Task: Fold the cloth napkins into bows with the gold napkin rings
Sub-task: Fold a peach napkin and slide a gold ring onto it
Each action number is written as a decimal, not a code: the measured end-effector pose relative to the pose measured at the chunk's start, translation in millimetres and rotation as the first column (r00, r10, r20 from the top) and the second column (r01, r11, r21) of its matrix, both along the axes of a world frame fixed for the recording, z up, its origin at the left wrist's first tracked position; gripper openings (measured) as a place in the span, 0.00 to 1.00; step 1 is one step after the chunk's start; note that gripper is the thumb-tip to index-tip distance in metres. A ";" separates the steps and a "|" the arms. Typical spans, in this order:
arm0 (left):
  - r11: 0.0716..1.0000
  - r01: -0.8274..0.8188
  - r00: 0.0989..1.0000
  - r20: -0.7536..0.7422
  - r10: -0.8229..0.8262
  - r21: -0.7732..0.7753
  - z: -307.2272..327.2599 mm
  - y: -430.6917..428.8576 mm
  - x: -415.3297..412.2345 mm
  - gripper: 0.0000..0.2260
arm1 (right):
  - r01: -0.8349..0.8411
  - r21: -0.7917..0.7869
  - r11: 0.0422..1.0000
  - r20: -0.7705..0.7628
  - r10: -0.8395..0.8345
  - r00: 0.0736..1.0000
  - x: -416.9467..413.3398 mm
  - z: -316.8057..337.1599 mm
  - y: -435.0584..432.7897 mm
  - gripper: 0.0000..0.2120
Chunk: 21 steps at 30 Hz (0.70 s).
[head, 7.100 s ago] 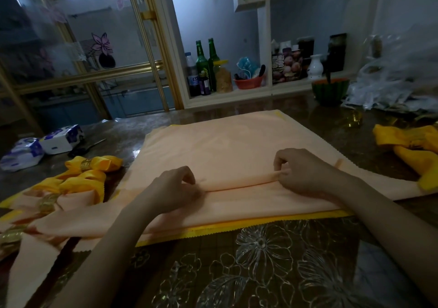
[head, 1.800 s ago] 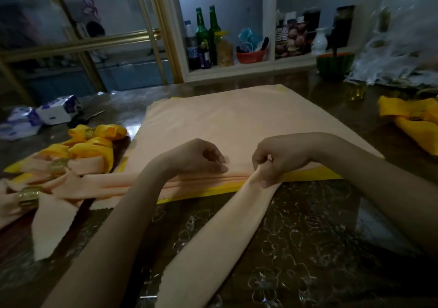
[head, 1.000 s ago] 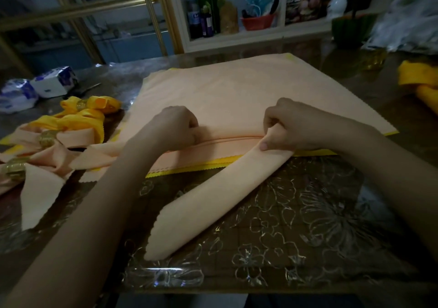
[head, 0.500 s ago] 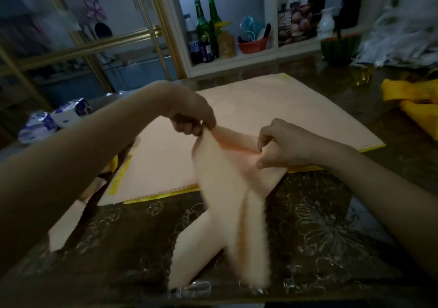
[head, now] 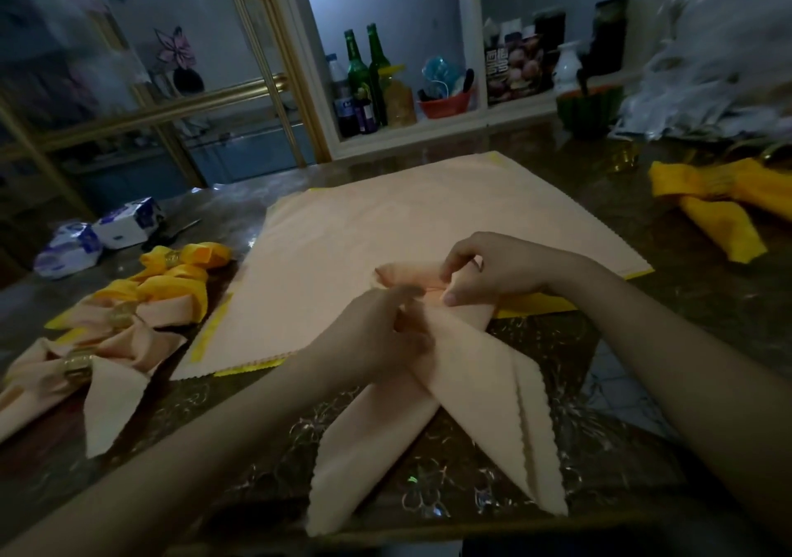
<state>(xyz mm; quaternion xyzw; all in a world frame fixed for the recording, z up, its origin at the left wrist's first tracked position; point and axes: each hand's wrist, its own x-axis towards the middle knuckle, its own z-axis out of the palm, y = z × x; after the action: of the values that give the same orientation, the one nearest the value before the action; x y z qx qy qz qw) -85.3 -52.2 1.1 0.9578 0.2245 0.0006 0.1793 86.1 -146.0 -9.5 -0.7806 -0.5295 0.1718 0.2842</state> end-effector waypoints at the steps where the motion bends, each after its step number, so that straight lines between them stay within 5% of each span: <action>1: 0.990 0.002 1.000 -0.019 0.001 0.142 1.5 -0.4 0.7 0.24 | -0.012 -0.011 1.000 0.001 0.012 1.000 -0.7 1.3 -0.8 0.12; 4: 0.907 -0.005 0.996 -0.079 0.042 0.421 5.2 -2.4 8.9 0.22 | -0.036 -0.032 0.999 -0.016 0.035 0.999 -1.6 3.6 -1.4 0.11; 6: 0.887 0.075 0.988 -0.154 -0.005 0.456 9.2 -4.8 22.7 0.21 | -0.028 -0.030 0.999 -0.025 0.028 0.999 -0.7 4.1 -5.2 0.11; 10: 0.943 0.198 0.940 -0.326 -0.104 0.270 18.6 1.3 45.7 0.17 | -0.020 -0.023 1.000 -0.060 0.019 0.998 1.5 3.7 -3.1 0.14; 16: 0.984 0.180 0.902 -0.396 -0.170 -0.012 25.6 5.5 65.0 0.11 | -0.011 0.051 0.999 -0.210 0.021 0.977 9.3 6.3 -13.2 0.14; 21: 0.966 0.245 0.918 -0.340 -0.203 0.087 32.0 0.3 82.8 0.12 | 0.167 0.234 0.958 -0.220 -0.115 0.969 28.2 16.3 -54.0 0.06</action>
<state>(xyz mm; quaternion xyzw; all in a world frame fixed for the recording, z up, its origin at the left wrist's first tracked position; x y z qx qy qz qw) -2.5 -51.9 33.1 0.9734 0.1393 -0.1651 0.0768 114.3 -200.0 6.8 -0.7525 -0.4577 0.1620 0.4450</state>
